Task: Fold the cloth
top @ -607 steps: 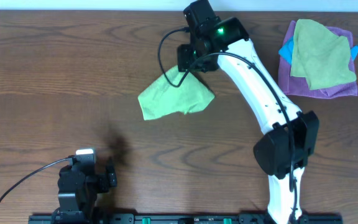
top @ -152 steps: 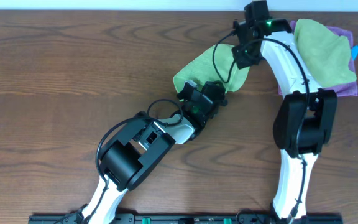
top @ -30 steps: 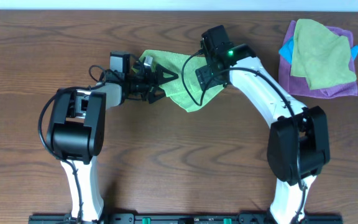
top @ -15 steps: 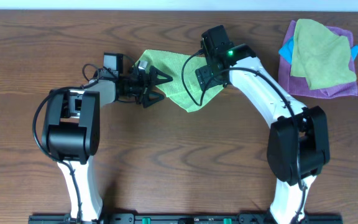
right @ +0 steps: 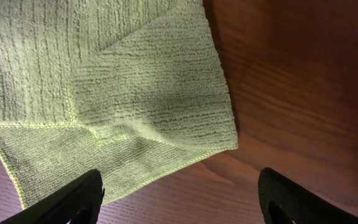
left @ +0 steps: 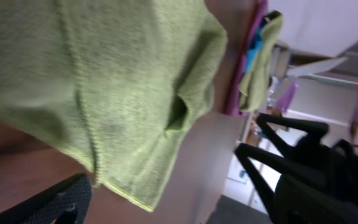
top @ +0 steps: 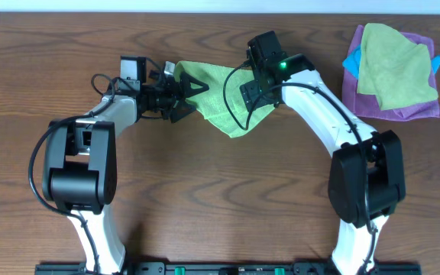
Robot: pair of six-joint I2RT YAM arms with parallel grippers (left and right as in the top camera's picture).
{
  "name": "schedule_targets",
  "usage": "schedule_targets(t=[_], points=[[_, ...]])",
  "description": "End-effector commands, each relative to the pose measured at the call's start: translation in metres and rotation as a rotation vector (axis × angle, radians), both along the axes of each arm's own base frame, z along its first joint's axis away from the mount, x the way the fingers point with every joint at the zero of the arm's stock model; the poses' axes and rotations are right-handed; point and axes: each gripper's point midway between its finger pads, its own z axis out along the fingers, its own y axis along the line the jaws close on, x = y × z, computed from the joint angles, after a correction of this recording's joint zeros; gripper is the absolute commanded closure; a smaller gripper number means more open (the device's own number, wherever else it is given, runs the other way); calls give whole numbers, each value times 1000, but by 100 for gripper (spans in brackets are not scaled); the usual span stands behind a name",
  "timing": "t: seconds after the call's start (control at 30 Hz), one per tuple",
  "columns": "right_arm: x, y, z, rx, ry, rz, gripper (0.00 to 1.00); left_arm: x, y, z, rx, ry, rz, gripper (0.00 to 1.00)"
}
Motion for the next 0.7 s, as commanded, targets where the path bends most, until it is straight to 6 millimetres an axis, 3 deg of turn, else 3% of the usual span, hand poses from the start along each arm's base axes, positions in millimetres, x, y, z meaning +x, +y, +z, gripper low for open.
schedule_targets(t=[0.0,0.27,0.67], points=[[2,-1,8,2,-21,-14,20,4,2,-7,80,-49,12,5],[4,-1,8,3,-30,-7,19,13,-19,0,96,-143,-1,5],[8,-1,10,-10,-47,28,19,8,-14,-16,167,-86,25,5]])
